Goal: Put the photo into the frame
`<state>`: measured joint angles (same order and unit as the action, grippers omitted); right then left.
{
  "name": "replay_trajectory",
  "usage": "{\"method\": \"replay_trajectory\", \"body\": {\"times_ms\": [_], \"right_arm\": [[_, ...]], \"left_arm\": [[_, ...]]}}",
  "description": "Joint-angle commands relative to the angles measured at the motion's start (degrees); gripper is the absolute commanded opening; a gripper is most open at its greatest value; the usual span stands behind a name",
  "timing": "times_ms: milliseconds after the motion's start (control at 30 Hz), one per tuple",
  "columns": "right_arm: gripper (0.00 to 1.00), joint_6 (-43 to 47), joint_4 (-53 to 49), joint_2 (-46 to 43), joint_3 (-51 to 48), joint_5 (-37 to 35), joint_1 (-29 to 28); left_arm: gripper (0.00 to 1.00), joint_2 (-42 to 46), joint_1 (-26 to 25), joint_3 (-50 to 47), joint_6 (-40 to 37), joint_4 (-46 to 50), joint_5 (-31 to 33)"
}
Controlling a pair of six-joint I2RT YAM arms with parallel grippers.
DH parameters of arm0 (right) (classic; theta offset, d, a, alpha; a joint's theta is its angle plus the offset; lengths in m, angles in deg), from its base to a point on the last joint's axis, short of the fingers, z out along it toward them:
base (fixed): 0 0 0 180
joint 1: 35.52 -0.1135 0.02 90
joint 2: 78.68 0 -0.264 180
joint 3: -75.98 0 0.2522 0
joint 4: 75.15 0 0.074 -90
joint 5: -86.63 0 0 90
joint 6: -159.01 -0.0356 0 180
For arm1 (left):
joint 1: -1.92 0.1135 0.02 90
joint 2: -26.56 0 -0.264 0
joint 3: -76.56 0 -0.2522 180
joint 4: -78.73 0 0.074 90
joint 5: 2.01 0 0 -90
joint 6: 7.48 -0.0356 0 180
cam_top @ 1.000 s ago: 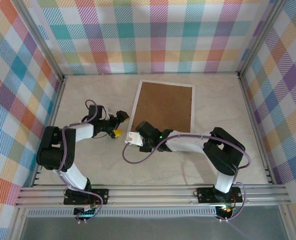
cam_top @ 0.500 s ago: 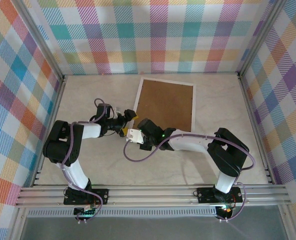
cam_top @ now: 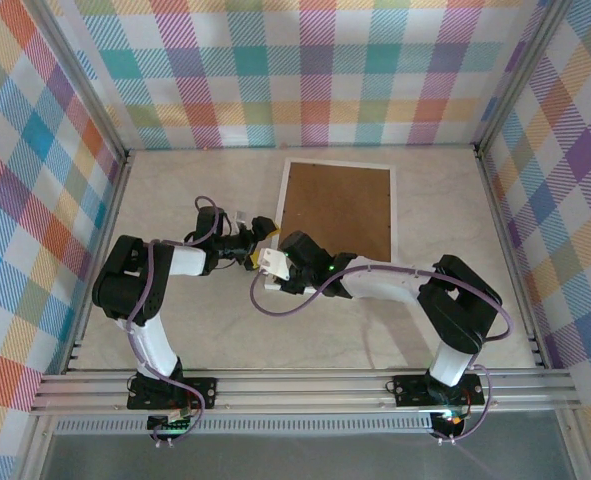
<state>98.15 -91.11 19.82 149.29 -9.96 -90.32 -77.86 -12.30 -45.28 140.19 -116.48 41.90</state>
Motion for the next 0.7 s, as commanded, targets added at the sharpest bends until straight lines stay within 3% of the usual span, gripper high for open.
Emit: {"method": "replay_trajectory", "body": {"times_ms": [0, 100, 333, 667], "right_arm": [[0.54, -1.01, -2.43, -0.41, -0.11, 3.29, 0.05], [0.60, -0.76, -4.08, 1.38, 0.73, 2.54, 0.03], [0.61, 3.68, -0.58, 5.87, 1.46, 0.82, 0.00], [0.64, 11.89, 2.53, 10.39, 1.23, -4.64, -0.12]], "left_arm": [[1.00, -0.18, -0.24, 0.09, -0.88, 0.64, -0.64], [1.00, 1.02, 1.80, 1.06, -2.61, 4.17, -0.15], [1.00, 5.46, 6.61, 3.94, -8.55, 14.02, 0.39], [1.00, 6.36, 8.03, 0.58, -7.48, 11.66, -0.08]]}}
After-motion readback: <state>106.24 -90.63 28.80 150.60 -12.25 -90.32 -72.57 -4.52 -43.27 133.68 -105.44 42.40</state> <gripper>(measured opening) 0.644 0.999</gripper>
